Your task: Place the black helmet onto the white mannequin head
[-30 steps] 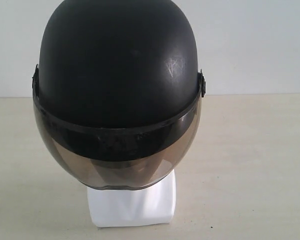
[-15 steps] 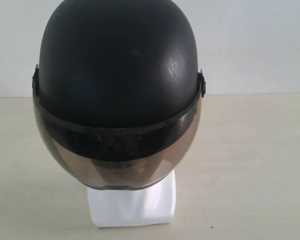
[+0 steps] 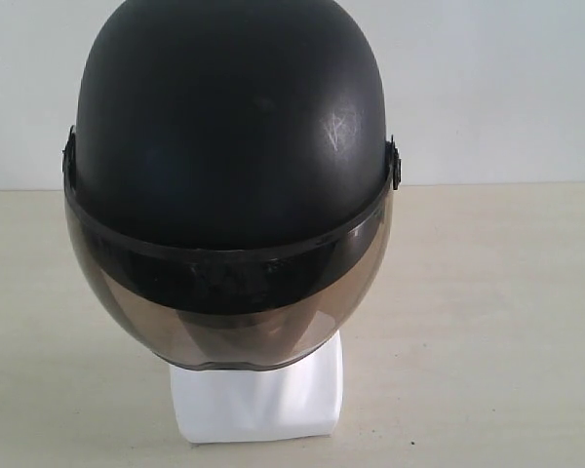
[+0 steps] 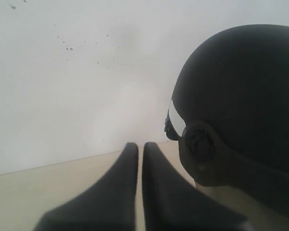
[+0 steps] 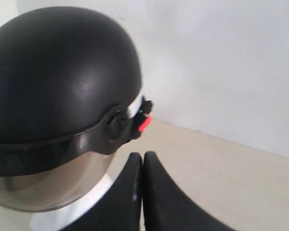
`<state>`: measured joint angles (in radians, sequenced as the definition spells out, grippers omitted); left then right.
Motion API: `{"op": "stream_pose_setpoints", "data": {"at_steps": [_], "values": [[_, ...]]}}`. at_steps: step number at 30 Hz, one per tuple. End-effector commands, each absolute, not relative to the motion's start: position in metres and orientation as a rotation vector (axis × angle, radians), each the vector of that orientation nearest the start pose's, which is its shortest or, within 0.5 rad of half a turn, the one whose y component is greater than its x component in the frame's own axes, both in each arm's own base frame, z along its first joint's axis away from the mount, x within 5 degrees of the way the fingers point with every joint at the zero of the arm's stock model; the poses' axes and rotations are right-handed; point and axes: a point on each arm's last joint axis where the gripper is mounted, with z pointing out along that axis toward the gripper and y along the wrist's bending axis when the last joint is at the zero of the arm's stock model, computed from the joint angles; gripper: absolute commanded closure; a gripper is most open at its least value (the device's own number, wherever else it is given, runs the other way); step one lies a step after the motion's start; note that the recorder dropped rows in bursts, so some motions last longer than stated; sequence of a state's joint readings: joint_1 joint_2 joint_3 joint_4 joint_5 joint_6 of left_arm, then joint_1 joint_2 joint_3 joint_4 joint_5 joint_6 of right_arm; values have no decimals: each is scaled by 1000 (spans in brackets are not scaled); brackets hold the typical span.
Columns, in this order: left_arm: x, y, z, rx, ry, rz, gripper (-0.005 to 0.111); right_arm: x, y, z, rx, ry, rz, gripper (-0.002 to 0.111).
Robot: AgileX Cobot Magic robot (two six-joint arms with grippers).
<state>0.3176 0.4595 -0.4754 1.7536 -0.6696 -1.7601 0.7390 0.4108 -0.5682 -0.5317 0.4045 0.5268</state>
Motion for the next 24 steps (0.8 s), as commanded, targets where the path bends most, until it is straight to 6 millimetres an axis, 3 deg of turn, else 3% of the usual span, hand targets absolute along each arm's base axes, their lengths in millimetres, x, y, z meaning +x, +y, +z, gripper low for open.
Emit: {"op": "stream_pose_setpoints", "data": {"at_steps": [1, 3, 6, 15, 19, 24], "values": [[96, -26, 327, 272, 1577, -245, 102, 72, 24, 325, -234, 1516, 298, 109], [96, -26, 327, 272, 1577, -245, 102, 73, 17, 309, -101, 1498, 270, 109], [96, -26, 327, 272, 1577, -245, 102, 74, 11, 305, -33, 1510, 220, 109], [96, -26, 328, 270, 1576, -243, 102, 71, 17, 298, -249, 1543, 130, 109], [96, -26, 328, 269, 1576, -242, 102, 63, 19, 282, -280, 1531, 159, 109], [96, -26, 328, 269, 1576, -242, 102, 53, 15, 255, -198, 1528, 211, 109]]}}
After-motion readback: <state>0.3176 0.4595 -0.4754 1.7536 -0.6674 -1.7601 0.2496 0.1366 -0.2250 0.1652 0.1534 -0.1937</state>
